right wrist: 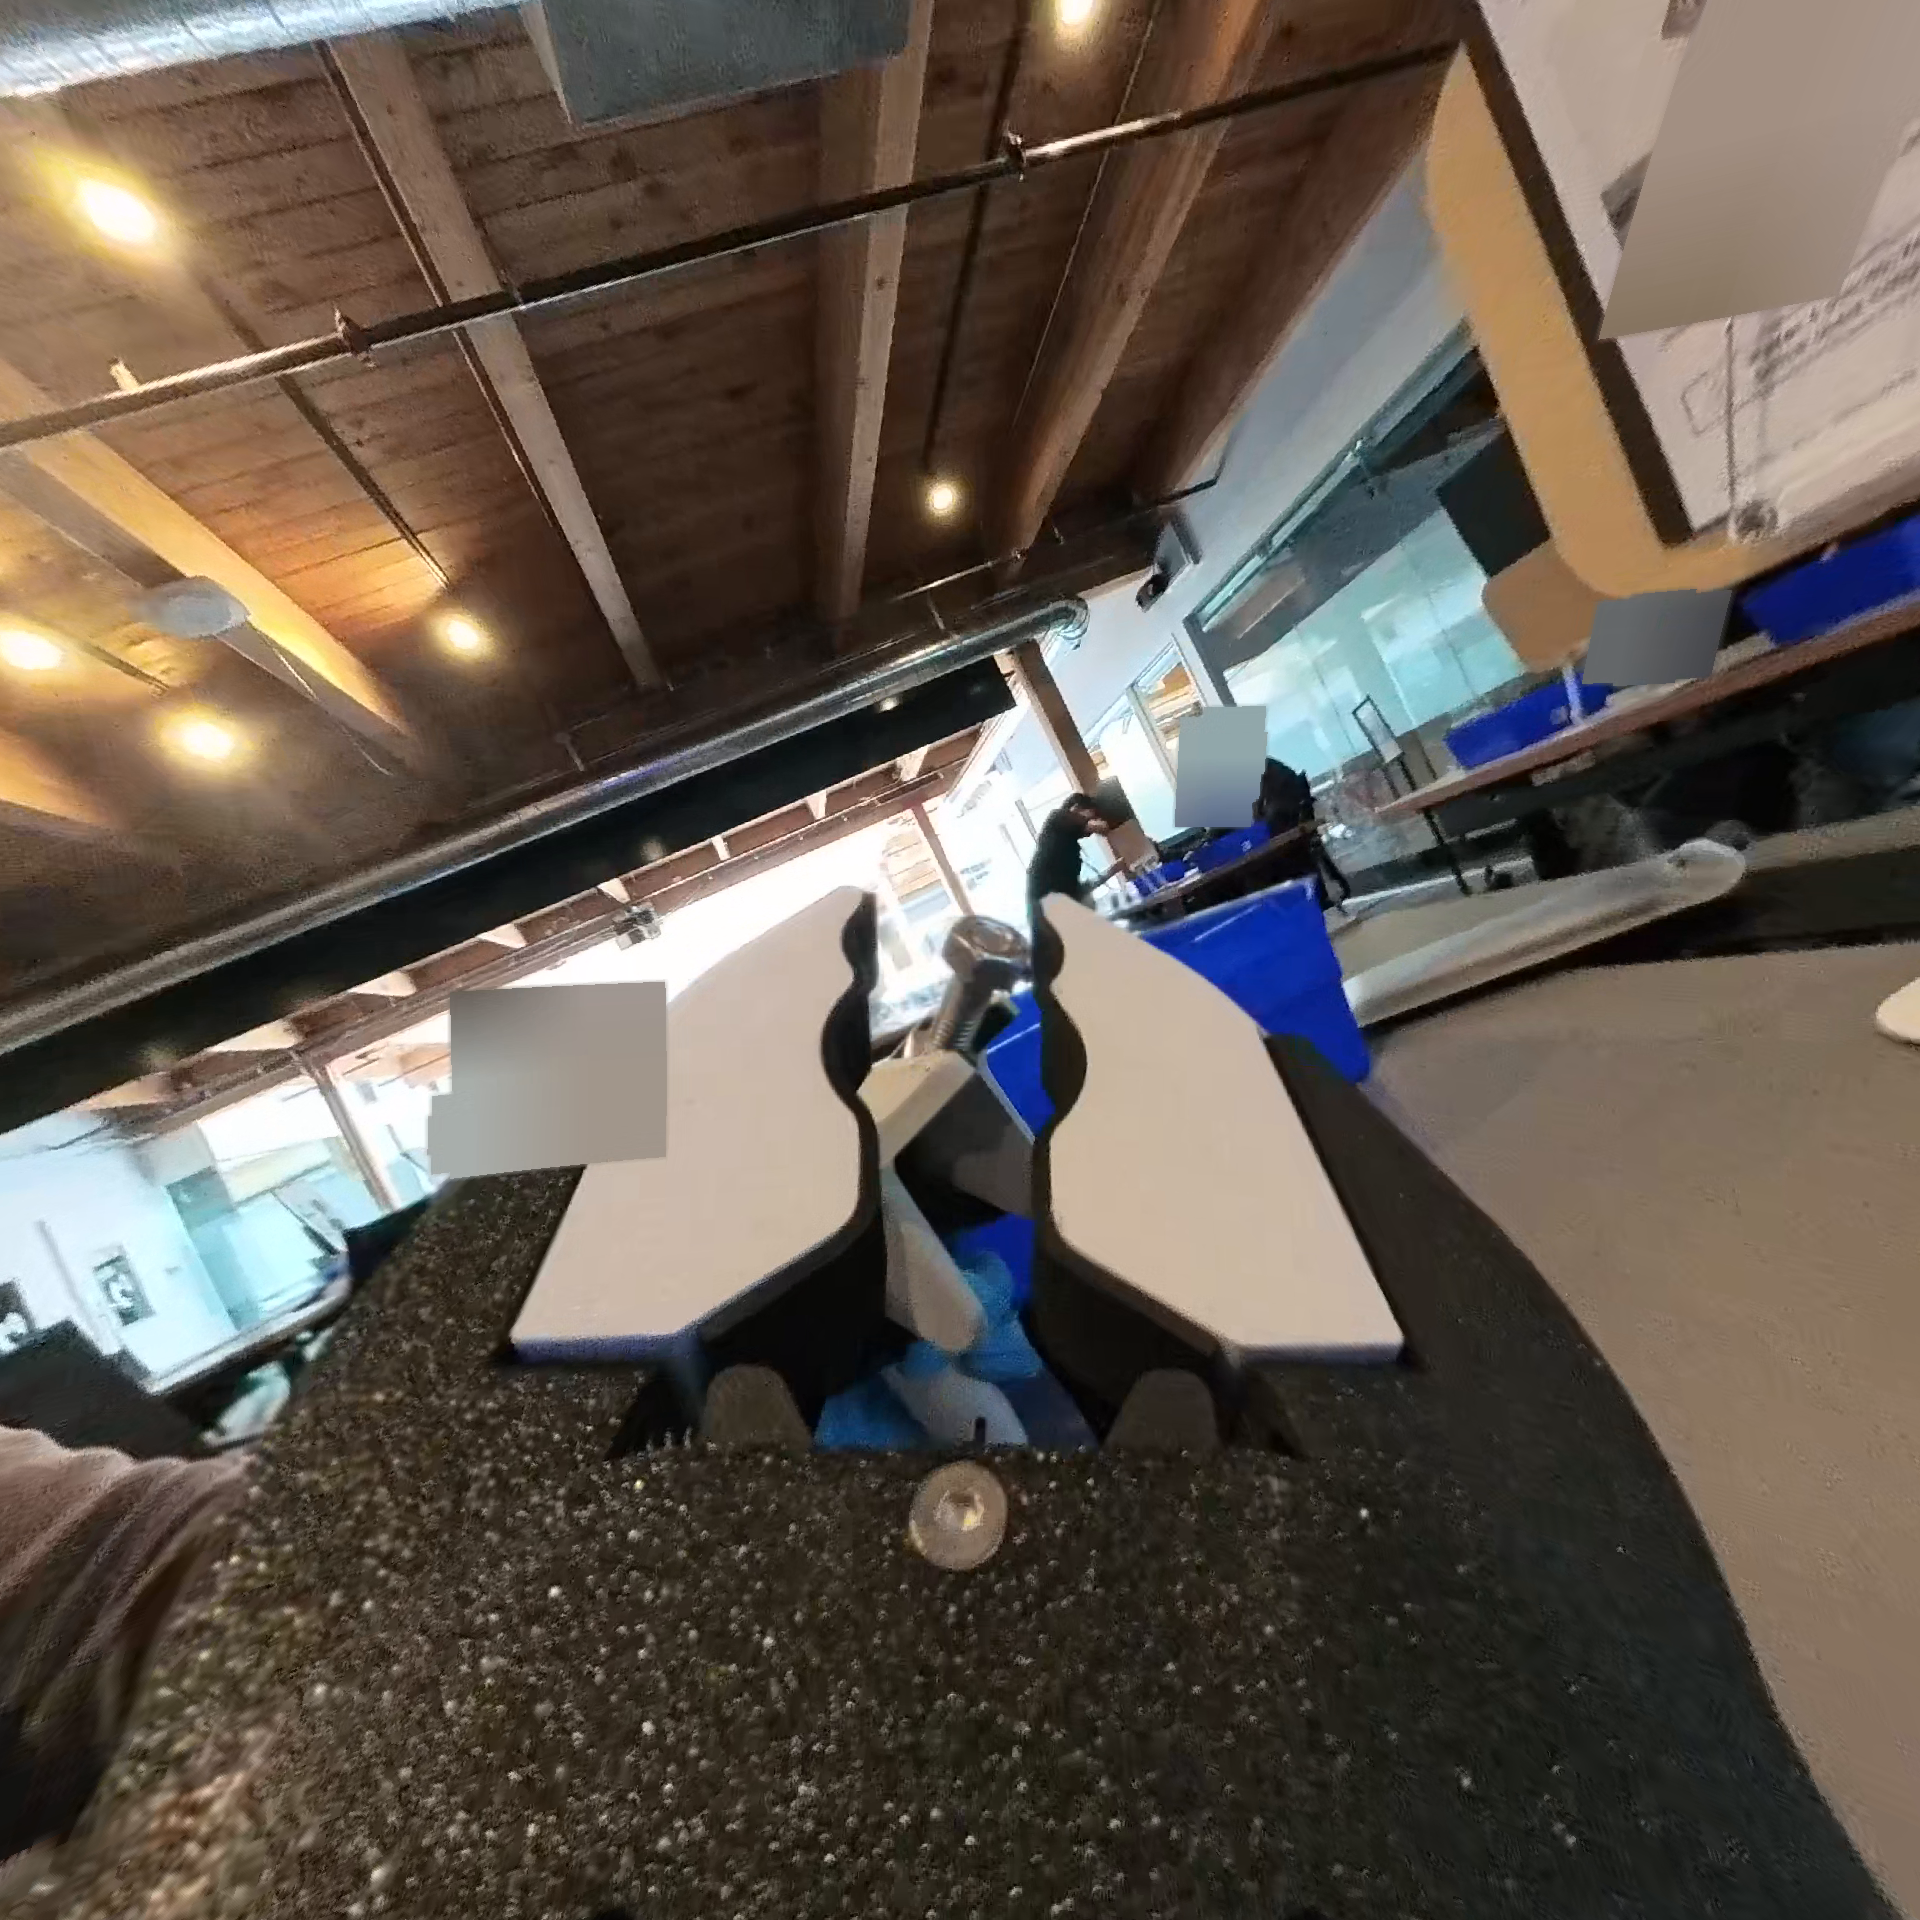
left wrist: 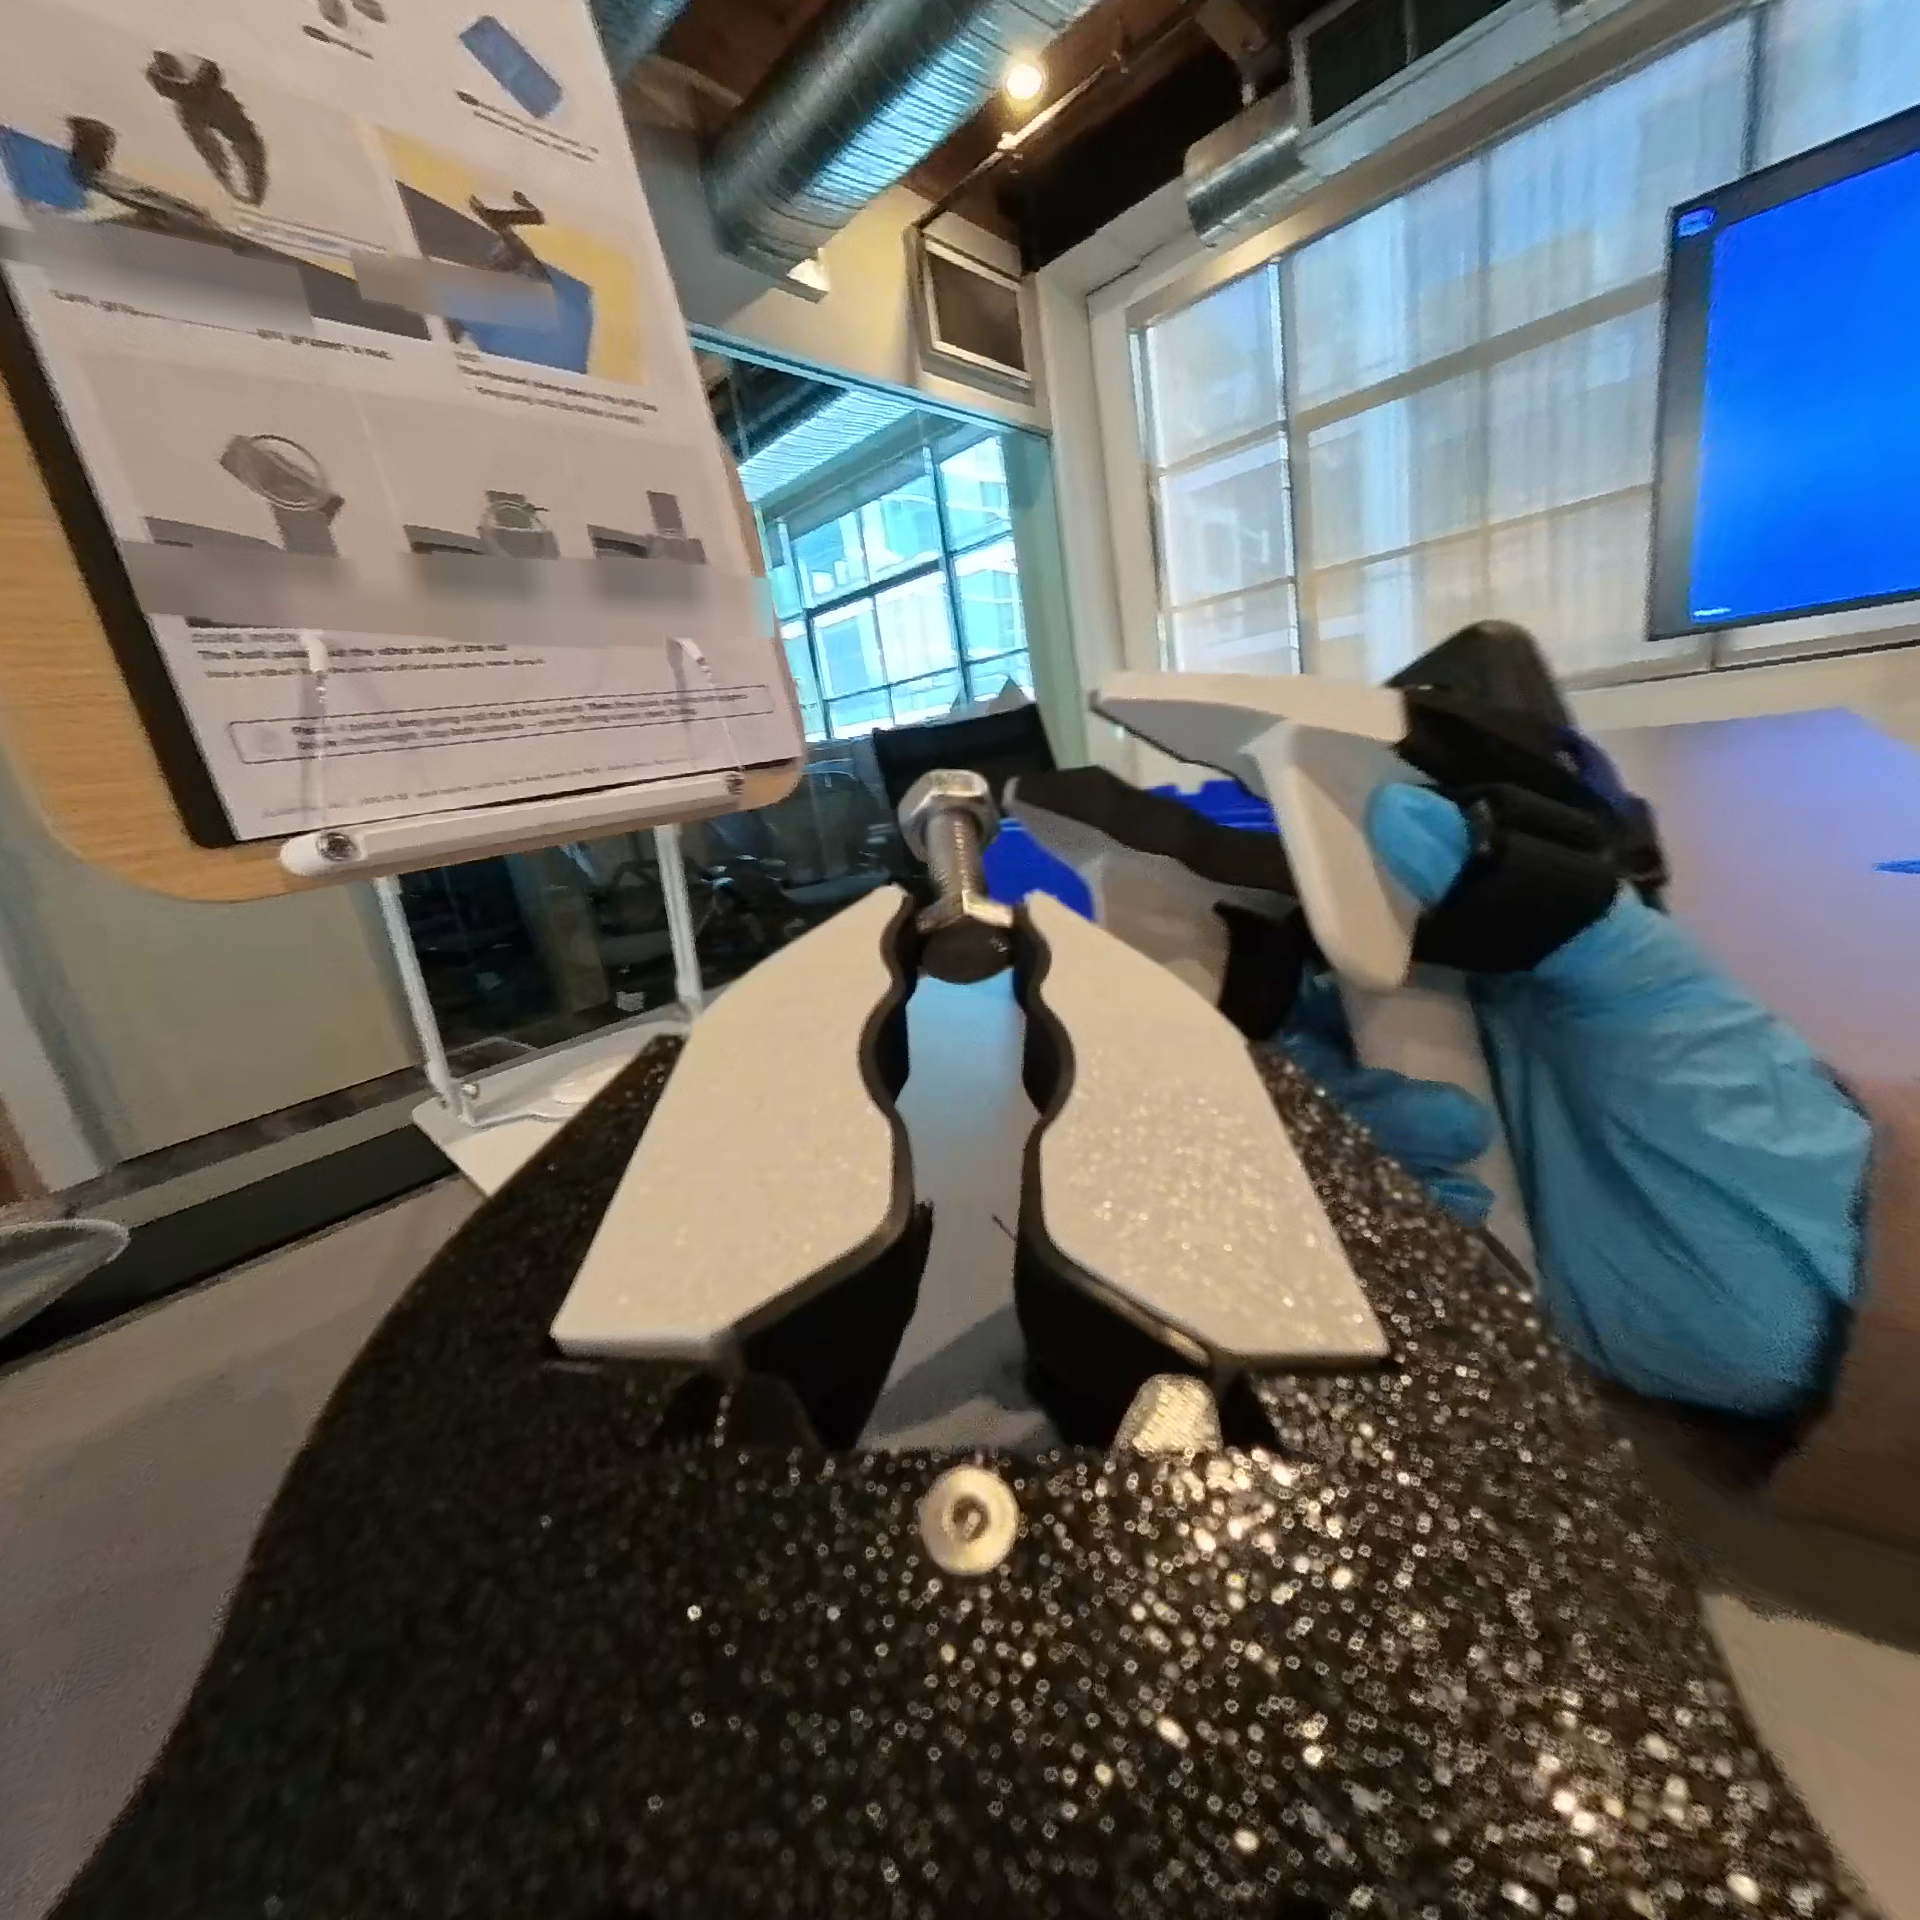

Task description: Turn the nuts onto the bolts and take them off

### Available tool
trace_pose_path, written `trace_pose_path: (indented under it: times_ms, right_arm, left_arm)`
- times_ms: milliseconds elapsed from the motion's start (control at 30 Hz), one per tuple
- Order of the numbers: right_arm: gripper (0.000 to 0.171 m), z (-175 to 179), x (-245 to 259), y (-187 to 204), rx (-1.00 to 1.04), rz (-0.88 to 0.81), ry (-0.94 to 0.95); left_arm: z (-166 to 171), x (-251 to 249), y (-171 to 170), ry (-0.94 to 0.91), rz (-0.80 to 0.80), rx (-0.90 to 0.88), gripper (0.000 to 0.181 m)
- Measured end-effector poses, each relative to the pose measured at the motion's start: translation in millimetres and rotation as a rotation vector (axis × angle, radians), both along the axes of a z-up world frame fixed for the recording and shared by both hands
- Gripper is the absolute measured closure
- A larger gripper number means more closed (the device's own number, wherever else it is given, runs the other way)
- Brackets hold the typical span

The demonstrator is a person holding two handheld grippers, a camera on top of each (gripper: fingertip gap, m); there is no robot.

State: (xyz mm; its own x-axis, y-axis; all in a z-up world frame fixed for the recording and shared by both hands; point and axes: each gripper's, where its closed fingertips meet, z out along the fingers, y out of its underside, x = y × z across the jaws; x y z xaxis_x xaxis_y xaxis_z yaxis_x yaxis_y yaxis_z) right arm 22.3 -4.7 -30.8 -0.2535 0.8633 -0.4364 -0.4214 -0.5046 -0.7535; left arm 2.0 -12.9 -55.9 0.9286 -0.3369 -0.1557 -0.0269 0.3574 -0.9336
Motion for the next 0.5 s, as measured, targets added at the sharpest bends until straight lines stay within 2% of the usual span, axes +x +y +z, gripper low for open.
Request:
trace_pose_path:
  times_ms: [100,233,500]
  right_arm:
    - [0.143,1.2,2.0,11.9,0.059,-0.05,0.009]
    - [0.14,-7.1,1.6,24.2,0.061,-0.039,0.013]
    - [0.139,-8.0,-12.2,38.7,0.057,-0.042,0.019]
  left_arm:
    - [3.5,-11.3,16.1,-0.052,0.051,0.019,0.165]
    - [7.9,-13.6,30.4,-0.096,0.044,0.051,0.165]
    - [8.3,-1.0,37.0,-0.038,0.003,0.076,0.165]
